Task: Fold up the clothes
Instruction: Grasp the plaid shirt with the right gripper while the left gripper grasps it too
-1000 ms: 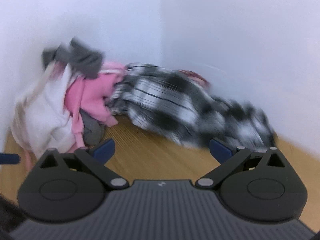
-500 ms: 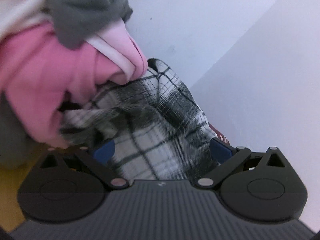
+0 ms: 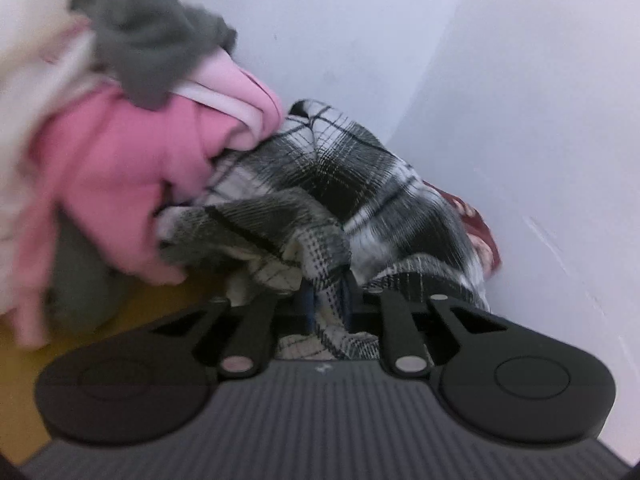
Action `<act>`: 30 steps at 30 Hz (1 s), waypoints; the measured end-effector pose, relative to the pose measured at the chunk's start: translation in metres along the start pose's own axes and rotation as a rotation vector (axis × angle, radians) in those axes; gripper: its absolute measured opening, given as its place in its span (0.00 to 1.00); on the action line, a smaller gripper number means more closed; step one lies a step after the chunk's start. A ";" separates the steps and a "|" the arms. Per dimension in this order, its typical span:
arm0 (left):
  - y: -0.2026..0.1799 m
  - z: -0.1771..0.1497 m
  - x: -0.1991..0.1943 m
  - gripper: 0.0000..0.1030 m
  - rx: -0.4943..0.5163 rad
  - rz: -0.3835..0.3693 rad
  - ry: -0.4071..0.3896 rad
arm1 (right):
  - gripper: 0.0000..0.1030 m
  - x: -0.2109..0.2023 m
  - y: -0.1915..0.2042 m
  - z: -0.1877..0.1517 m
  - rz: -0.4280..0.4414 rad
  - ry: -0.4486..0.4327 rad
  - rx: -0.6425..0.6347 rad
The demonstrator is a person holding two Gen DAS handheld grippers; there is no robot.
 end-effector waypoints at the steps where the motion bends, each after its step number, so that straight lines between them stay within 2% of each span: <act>1: -0.003 0.001 -0.003 1.00 0.009 0.002 -0.009 | 0.14 -0.017 -0.003 -0.008 0.009 -0.003 0.019; 5: -0.019 0.001 -0.017 1.00 0.062 0.009 -0.036 | 0.10 -0.093 -0.011 -0.047 0.042 0.001 0.121; 6: -0.023 0.001 -0.020 1.00 0.076 0.011 -0.041 | 0.04 -0.110 -0.010 -0.055 0.041 -0.005 0.141; 10: -0.042 -0.004 -0.030 1.00 0.132 0.008 -0.060 | 0.03 -0.167 -0.023 -0.084 0.010 -0.009 0.239; 14: -0.055 -0.004 -0.030 1.00 0.175 0.040 -0.083 | 0.07 -0.185 -0.030 -0.110 -0.017 0.053 0.246; 15: -0.057 0.000 -0.028 1.00 0.177 0.032 -0.091 | 0.12 -0.185 -0.028 -0.114 -0.020 0.063 0.235; 16: -0.058 0.005 -0.026 1.00 0.180 0.022 -0.098 | 0.30 -0.185 -0.026 -0.118 -0.023 0.073 0.224; 17: -0.059 0.011 -0.023 1.00 0.180 0.007 -0.104 | 0.41 -0.183 -0.022 -0.121 -0.030 0.079 0.221; 18: -0.060 0.020 -0.018 1.00 0.178 -0.010 -0.112 | 0.60 -0.180 -0.018 -0.124 -0.038 0.081 0.224; 19: -0.060 0.031 -0.013 1.00 0.173 -0.018 -0.121 | 0.71 -0.177 -0.014 -0.127 -0.047 0.084 0.227; 22: -0.059 0.065 0.004 1.00 0.160 -0.032 -0.156 | 0.75 -0.151 -0.021 -0.130 -0.057 0.115 0.350; 25: -0.055 0.098 0.027 1.00 0.131 -0.038 -0.169 | 0.75 -0.113 -0.046 -0.134 -0.086 0.190 0.609; 28: -0.052 0.124 0.057 1.00 0.076 -0.029 -0.150 | 0.75 -0.071 -0.071 -0.143 -0.149 0.276 0.870; 30: -0.046 0.133 0.079 1.00 0.030 -0.031 -0.121 | 0.75 -0.046 -0.077 -0.145 -0.184 0.313 0.940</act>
Point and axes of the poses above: each gripper's, at about its wrist camera, not at the fingertips, and x roughly the way its jaws point, y to its left, z to its top, the point moved 2 cm from there along x, roughly the way its jaws point, and after that the axes turned 13 degrees about -z, right-handed, at the moved point
